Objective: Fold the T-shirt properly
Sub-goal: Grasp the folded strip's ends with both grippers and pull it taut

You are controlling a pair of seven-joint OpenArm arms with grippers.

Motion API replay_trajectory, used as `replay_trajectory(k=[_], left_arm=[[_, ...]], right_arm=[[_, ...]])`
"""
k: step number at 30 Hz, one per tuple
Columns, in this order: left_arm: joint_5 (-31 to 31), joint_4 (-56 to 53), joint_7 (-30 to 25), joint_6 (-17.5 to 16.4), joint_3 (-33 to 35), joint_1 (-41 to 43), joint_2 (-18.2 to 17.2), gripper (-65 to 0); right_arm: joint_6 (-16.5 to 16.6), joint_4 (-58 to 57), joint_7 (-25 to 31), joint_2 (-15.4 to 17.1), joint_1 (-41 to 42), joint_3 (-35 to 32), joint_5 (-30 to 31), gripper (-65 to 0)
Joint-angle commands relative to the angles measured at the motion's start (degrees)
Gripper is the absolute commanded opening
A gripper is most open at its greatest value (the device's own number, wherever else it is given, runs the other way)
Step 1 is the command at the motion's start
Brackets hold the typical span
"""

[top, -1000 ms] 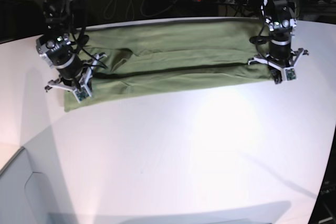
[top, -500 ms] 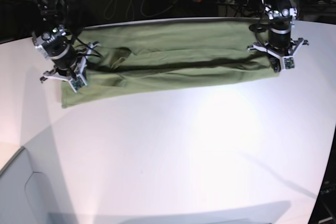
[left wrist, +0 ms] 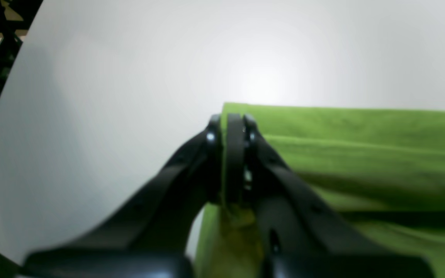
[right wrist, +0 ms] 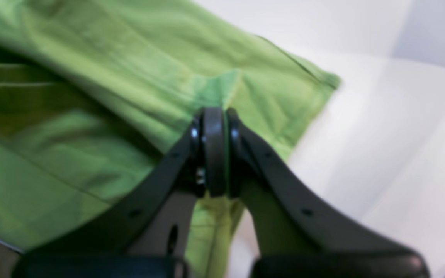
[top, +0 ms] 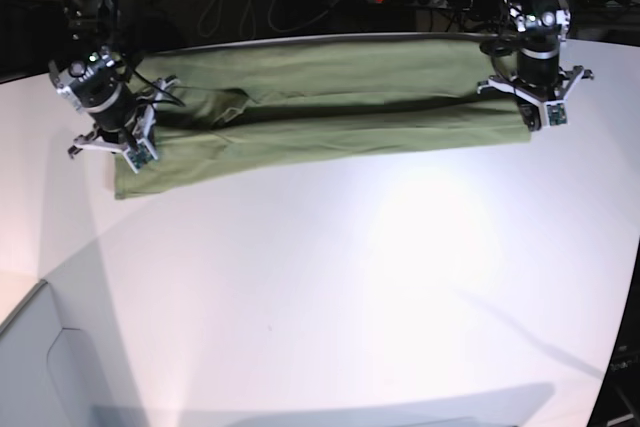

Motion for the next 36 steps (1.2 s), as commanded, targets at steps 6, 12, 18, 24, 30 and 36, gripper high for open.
replay_trajectory(k=[6,12,18,24,30,36], left_arm=[[-0.07,0.4,-1.52,0.32,0.05,0.88,-0.52,-65.0],[-0.07,0.13,-1.52,0.32,0.22,1.06,-0.52,-65.0],[-0.07,-2.68,-1.52,0.32,0.31,0.7,-0.52,-65.0],[-0.07,-3.29,-1.52,0.32,0.31,0.7,-0.52,-65.0],[-0.07,-3.29,-1.52,0.32,0.31,0.7,-0.52,-65.0],[-0.07,-2.85,-1.43,0.32,0.22,0.7,-0.52,-65.0]], right_arm=[[2.93,0.88,0.71,0.66,-0.73,0.24,0.02,-64.9],[2.93,0.97,0.8,0.57,-2.4,-0.11,0.02,-64.9],[2.93,0.79,0.8,0.48,-2.84,-0.2,0.02,-64.9],[2.93,-0.09,0.8,0.83,-2.84,-0.2,0.02,-64.9],[2.93,-2.9,0.8,0.83,-2.76,-0.2,0.02,-56.9],[3.02,-0.62,0.8,0.83,-2.93,0.33,0.02,-32.1]])
